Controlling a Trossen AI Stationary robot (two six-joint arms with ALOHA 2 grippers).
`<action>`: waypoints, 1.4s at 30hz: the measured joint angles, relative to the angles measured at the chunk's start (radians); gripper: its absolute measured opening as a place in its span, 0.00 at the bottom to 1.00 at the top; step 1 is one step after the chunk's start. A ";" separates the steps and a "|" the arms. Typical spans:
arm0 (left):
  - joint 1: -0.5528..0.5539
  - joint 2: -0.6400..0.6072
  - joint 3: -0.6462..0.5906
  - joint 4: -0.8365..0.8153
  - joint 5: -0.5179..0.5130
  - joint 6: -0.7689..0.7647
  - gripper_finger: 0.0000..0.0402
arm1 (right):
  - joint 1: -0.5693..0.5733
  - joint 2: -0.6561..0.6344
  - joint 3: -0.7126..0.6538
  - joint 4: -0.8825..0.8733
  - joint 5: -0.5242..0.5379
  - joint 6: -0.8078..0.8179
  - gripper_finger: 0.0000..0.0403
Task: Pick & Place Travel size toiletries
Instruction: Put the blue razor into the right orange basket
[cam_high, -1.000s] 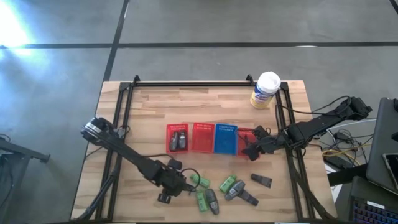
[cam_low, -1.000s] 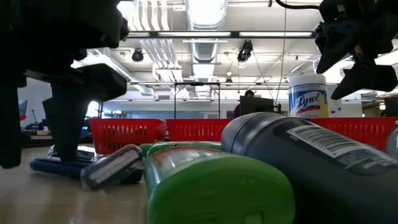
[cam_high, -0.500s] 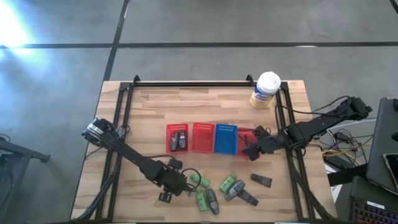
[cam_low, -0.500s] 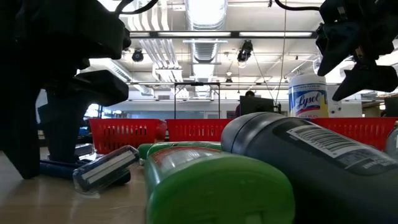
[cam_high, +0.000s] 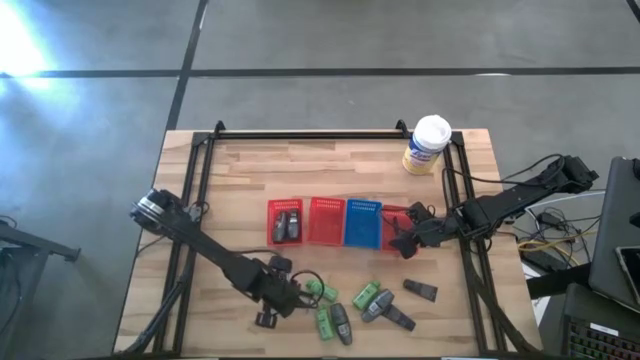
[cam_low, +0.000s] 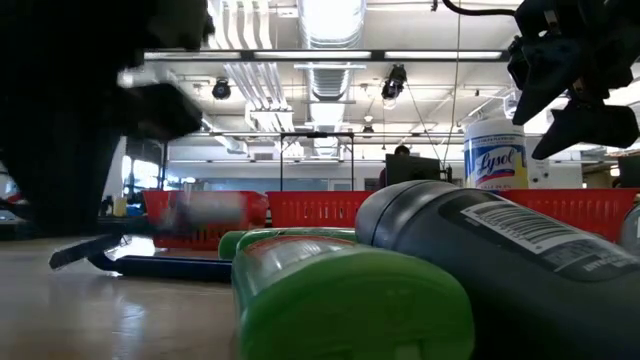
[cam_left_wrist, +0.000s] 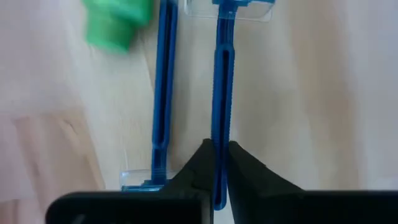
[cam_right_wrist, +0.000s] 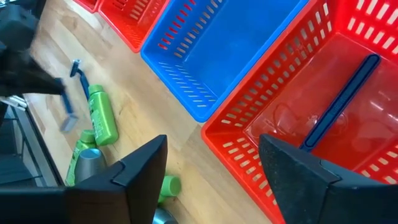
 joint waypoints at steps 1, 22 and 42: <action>0.000 -0.018 0.006 -0.003 0.002 -0.018 0.05 | 0.000 0.000 0.000 0.000 0.000 0.000 0.61; 0.138 -0.357 -0.144 0.072 -0.090 -0.318 0.03 | 0.000 0.000 0.000 0.269 0.006 -0.156 0.67; 0.110 0.093 0.140 -0.217 -0.011 -0.745 0.71 | 0.001 0.000 0.000 0.174 -0.008 -0.096 0.75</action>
